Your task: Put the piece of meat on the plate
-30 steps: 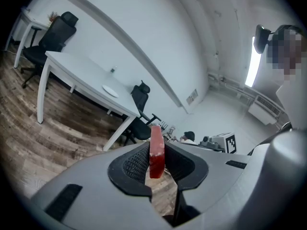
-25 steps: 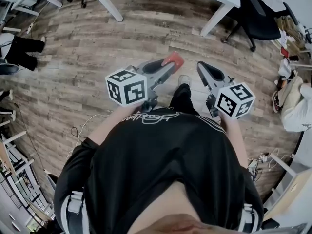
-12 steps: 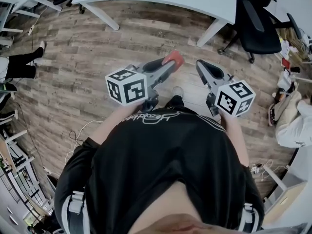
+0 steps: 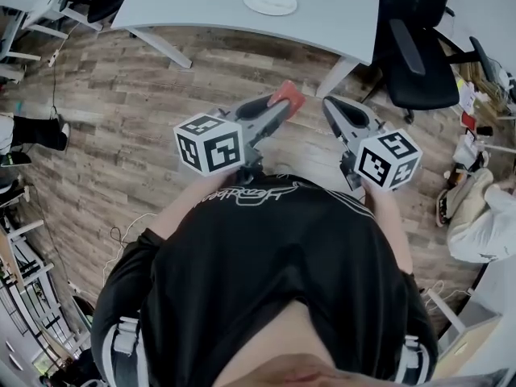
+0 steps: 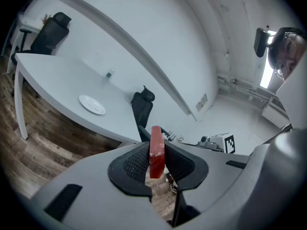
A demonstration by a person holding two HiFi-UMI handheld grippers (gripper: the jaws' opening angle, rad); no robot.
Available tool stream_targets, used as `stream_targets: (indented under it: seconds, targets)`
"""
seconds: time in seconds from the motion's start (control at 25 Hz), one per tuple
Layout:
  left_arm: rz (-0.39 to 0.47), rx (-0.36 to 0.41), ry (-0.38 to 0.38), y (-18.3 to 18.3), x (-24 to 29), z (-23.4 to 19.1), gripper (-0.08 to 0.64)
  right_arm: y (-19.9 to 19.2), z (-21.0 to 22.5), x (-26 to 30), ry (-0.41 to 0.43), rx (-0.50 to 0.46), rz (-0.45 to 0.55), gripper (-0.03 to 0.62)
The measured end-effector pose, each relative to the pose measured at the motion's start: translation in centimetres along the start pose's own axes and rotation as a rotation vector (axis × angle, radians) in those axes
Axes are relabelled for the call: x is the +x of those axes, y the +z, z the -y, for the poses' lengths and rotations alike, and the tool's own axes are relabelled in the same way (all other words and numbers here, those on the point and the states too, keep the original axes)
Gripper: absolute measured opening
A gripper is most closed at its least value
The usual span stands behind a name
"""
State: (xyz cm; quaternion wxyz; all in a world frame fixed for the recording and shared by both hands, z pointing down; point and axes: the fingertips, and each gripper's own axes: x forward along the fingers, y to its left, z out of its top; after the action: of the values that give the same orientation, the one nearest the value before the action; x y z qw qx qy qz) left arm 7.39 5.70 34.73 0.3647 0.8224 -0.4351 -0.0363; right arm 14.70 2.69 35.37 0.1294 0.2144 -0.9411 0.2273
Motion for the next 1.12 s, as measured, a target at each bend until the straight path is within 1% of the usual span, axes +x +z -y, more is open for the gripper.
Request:
stream_targets:
  seconds: [0.2, 0.52, 0.76, 1.12]
  targets:
    - [0.006, -0.008, 0.005, 0.6, 1.3, -0.7, 0.092, 0.7, 1.6, 0.7, 0.004, -0.001, 0.001, 0.014]
    - [0.013, -0.029, 0.011, 2.7, 3.3, -3.9, 0.092, 1.9, 4.2, 3.7, 0.004, -0.001, -0.015, 0.014]
    - [-0.008, -0.032, -0.006, 6.1, 5.3, -7.5, 0.092, 4.1, 6.8, 7.5, -0.016, 0.017, -0.018, 0.014]
    - [-0.062, -0.035, -0.026, 12.9, 9.2, -14.0, 0.092, 8.8, 11.6, 14.3, -0.053, 0.062, -0.017, 0.014]
